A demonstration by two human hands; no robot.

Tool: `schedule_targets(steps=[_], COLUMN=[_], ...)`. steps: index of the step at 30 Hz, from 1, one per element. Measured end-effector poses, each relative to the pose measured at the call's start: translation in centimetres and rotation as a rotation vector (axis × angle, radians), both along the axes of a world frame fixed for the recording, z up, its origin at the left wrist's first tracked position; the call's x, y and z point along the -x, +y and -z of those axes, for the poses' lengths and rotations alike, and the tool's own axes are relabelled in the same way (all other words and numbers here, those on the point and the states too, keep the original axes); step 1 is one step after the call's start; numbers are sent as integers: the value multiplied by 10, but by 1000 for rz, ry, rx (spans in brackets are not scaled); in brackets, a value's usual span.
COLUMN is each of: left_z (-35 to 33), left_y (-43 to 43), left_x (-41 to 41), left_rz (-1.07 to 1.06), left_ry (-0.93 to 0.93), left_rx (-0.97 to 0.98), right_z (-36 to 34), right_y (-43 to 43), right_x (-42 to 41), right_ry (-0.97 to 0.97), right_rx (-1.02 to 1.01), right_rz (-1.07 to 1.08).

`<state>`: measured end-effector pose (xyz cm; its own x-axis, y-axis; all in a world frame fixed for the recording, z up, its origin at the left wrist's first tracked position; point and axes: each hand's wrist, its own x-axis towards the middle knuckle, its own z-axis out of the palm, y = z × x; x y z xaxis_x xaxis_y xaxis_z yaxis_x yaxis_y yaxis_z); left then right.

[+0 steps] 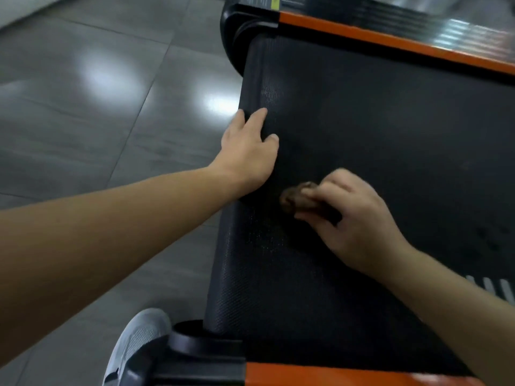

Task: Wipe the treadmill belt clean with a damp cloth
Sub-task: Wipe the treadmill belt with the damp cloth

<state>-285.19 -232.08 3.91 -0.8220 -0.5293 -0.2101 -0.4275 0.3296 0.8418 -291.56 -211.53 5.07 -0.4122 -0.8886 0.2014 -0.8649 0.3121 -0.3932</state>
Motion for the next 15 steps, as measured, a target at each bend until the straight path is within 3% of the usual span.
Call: schedule_targets(steps=[5,9,15], left_z=[3,6,9], left_y=[14,19,18], left_x=[11,11,12], left_rz=[-53,25,58], left_ry=[-111,-152,-148], left_rx=[161,404,417], right_z=[5,-3,3], right_y=[-79,-143,-173], right_x=[106,169,178], right_ry=[20,-32,79], right_rx=[79,83,63], right_rz=[309,509,233])
